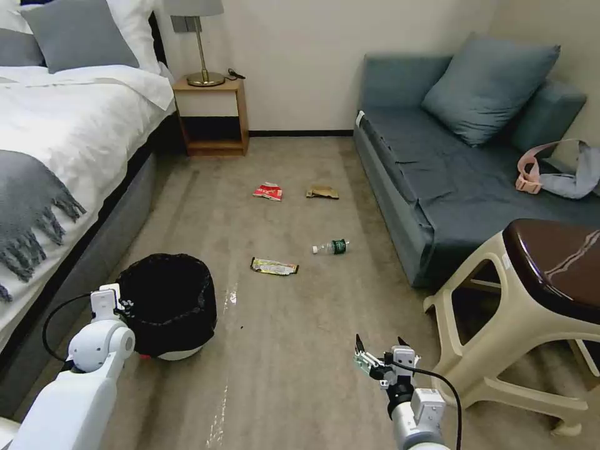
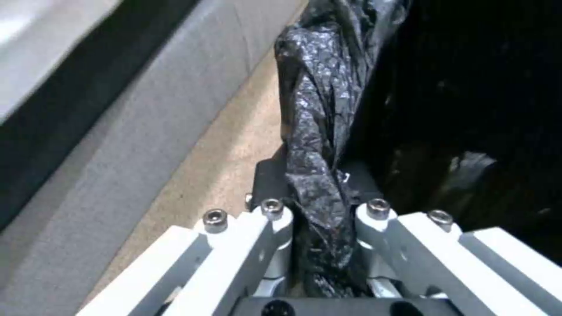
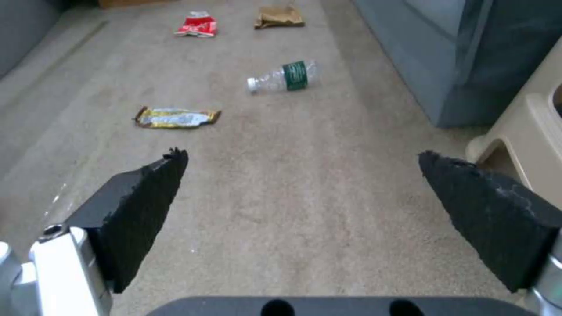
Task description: Pick up the trash bin, then pick up the garbage on the floor and place it into the trash bin.
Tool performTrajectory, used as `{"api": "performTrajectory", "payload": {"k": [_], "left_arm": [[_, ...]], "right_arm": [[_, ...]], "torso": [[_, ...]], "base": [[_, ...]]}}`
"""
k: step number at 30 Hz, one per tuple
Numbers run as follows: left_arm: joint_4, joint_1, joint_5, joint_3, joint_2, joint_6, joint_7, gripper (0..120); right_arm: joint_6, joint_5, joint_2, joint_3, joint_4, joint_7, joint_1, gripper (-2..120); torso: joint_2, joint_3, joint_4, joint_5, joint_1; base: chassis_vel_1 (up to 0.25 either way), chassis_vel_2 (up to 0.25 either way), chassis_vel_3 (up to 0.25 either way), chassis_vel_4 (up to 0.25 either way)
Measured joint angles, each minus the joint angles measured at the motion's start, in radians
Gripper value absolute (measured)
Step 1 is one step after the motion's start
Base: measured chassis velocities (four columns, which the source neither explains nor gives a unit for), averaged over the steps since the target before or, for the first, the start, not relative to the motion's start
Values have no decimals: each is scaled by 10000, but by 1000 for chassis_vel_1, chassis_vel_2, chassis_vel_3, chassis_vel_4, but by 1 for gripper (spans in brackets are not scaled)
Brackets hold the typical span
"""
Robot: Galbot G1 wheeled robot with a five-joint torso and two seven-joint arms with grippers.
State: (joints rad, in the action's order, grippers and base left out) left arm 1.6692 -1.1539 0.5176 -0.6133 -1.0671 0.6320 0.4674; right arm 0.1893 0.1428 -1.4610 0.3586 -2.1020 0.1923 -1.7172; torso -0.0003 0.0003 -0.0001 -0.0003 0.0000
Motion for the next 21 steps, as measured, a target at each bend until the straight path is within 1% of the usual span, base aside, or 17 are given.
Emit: {"api": "performTrajectory", "payload": {"k": [1, 4, 5, 7, 8, 9, 10, 11, 12, 14, 15, 16, 19, 21], "left_arm": [[0, 0, 0, 0, 0, 0, 0, 8], [476, -159, -214, -156, -12, -39, 66, 4], [476, -159, -214, -156, -12, -39, 66, 4], [791, -256, -283, -237, -24, -45, 107, 4], [1071, -327, -322, -290, -35, -45, 149, 4], [1071, -327, -322, -290, -35, -45, 149, 4], [1423, -382, -399, -318, -53, -45, 225, 4], [1700, -390, -488, -296, -65, -45, 219, 4], [1700, -390, -488, -296, -65, -45, 219, 4], [2193, -442, -685, -222, -91, -45, 217, 4], [2347, -482, -743, -213, -97, -44, 220, 4], [2347, -482, -743, -213, -97, -44, 220, 4], [2888, -723, -806, -227, -117, -33, 239, 4], [3003, -812, -780, -255, -118, -31, 240, 4]], "right_arm": [[0, 0, 0, 0, 0, 0, 0, 100], [0, 95, 84, 63, -53, 0, 17, 100], [0, 95, 84, 63, -53, 0, 17, 100], [0, 109, 113, 106, -70, 20, 24, 100], [10, 119, 129, 155, -83, 52, 27, 100], [10, 119, 129, 155, -83, 52, 27, 100], [58, 155, 145, 235, -160, 68, 6, 100], [64, 166, 143, 320, -224, 67, -45, 100], [64, 166, 143, 320, -224, 67, -45, 100], [31, 168, 122, 507, -332, 67, -109, 100], [13, 167, 118, 562, -366, 66, -112, 100], [13, 167, 118, 562, -366, 66, -112, 100], [-127, 204, 81, 787, -484, 17, -149, 100], [-151, 240, 74, 828, -501, -29, -157, 100]], "torso": [[0, 0, 0, 0, 0], [0, -1, 0, 2, 0], [0, -1, 0, 2, 0], [0, -1, 2, 2, 0], [0, -1, 3, 3, 0], [0, -1, 3, 3, 0], [0, -1, 8, 5, 0], [0, -2, 4, 5, 0], [0, -2, 4, 5, 0], [0, -2, -2, 4, 0], [1, -2, -2, 4, 0], [1, -2, -2, 4, 0], [1, -2, 1, 4, 0], [1, -2, 2, 4, 0]], "base": [[0, 0, 0, 0], [0, 0, 0, 0], [0, 0, 0, 0], [0, 0, 0, 0], [0, 0, 0, 0], [0, 0, 0, 0], [0, 0, 0, 0], [0, 0, 0, 0], [0, 0, 0, 0], [0, 0, 0, 0], [0, 0, 0, 0], [0, 0, 0, 0], [0, 0, 0, 0], [0, 0, 0, 0]]}}
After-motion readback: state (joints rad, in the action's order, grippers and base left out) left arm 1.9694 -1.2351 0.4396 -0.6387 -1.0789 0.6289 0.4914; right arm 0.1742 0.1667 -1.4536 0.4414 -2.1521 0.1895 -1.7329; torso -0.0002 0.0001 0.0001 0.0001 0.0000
